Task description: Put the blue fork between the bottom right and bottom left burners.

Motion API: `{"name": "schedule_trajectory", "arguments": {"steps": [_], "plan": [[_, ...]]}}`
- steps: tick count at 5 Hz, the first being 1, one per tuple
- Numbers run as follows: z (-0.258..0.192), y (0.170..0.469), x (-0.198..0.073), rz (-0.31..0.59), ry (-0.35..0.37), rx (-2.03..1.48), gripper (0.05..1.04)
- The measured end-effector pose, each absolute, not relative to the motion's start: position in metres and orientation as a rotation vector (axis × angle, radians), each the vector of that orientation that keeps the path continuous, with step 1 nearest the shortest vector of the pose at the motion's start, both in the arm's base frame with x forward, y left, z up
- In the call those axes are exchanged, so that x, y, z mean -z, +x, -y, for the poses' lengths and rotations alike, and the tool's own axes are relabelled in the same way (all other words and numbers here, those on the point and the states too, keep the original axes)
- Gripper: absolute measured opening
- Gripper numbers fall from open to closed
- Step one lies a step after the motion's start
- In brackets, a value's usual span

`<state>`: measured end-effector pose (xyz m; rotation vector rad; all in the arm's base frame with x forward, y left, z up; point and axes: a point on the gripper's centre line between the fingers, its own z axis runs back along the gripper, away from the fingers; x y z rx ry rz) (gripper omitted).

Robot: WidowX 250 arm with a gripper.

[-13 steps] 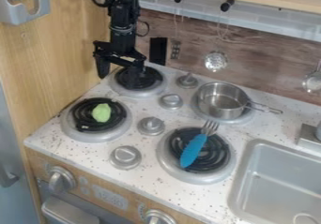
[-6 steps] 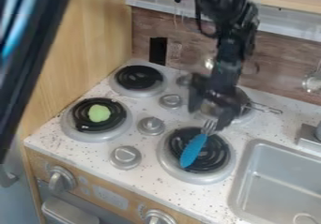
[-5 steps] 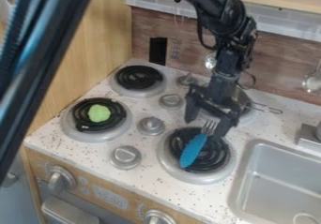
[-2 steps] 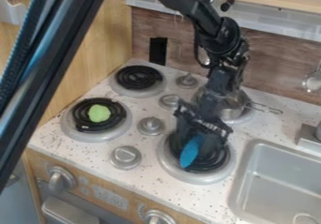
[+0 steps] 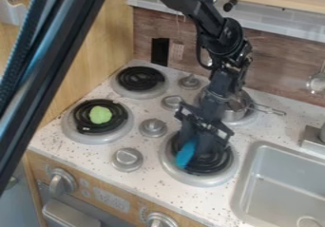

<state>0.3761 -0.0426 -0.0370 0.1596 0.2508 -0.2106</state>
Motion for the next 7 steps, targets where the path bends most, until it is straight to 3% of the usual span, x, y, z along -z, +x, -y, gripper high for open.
{"name": "schedule_trajectory", "arguments": {"steps": [3, 4, 6, 7], "plan": [[-0.055, 0.413, 0.008, -0.193, 0.150, 0.023, 0.355], [-0.060, 0.415, 0.028, -0.252, 0.154, 0.032, 0.354], [-0.066, 0.426, 0.043, -0.305, 0.169, 0.071, 0.354], [-0.067, 0.427, 0.042, -0.304, 0.179, 0.076, 0.432]]}}
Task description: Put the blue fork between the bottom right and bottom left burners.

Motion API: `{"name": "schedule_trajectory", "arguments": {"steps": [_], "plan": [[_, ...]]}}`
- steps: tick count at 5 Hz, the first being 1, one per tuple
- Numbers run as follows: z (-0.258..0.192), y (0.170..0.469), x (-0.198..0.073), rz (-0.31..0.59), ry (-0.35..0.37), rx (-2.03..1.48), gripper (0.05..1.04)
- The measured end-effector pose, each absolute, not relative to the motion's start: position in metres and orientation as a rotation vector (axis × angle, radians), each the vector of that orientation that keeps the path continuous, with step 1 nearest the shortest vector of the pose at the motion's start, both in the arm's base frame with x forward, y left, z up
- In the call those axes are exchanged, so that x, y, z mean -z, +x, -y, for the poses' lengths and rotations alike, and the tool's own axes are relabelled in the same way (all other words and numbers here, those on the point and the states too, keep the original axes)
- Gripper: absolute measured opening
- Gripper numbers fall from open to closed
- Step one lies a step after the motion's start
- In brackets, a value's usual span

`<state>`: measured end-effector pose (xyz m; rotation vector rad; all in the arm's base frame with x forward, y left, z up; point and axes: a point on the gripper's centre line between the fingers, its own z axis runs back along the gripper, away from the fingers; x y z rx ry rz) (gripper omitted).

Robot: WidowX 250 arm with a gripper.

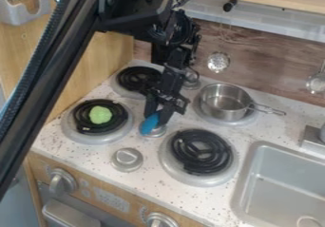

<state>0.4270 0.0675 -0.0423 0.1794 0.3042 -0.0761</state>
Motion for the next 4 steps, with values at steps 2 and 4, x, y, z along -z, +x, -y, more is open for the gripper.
{"name": "schedule_trajectory", "arguments": {"steps": [2, 4], "plan": [[-0.070, 0.417, 0.043, -0.290, 0.174, 0.069, 0.984], [-0.064, 0.391, 0.005, -0.221, 0.107, 0.051, 1.000]]}}
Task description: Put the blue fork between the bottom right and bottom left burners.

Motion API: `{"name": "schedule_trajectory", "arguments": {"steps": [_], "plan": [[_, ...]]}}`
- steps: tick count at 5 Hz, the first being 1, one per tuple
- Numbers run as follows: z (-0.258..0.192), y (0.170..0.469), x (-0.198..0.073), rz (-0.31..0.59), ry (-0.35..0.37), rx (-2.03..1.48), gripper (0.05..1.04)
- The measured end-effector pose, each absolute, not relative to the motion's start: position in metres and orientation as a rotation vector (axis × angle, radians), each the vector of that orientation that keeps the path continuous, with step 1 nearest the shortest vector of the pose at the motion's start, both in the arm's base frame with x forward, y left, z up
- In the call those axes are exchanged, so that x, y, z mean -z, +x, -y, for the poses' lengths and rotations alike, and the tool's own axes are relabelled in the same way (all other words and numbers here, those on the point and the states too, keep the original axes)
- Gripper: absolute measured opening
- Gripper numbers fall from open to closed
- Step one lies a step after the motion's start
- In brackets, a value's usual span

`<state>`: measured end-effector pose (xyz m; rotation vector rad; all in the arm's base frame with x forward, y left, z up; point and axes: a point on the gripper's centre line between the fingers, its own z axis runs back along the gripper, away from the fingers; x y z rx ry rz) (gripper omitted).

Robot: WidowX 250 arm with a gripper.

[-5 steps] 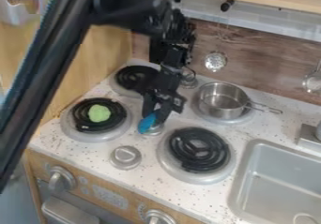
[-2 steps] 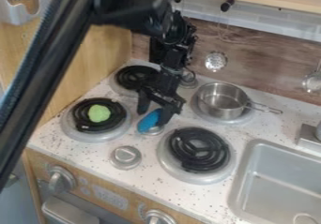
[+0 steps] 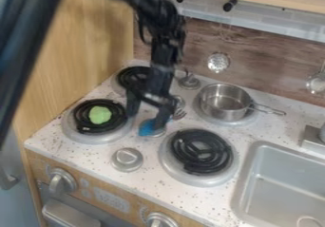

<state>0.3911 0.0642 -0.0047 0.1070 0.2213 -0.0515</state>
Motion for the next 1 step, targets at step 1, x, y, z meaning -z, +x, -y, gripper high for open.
{"name": "schedule_trajectory", "arguments": {"steps": [1], "plan": [[-0.0606, 0.3846, 0.0044, -0.217, 0.087, 0.069, 0.999]]}}
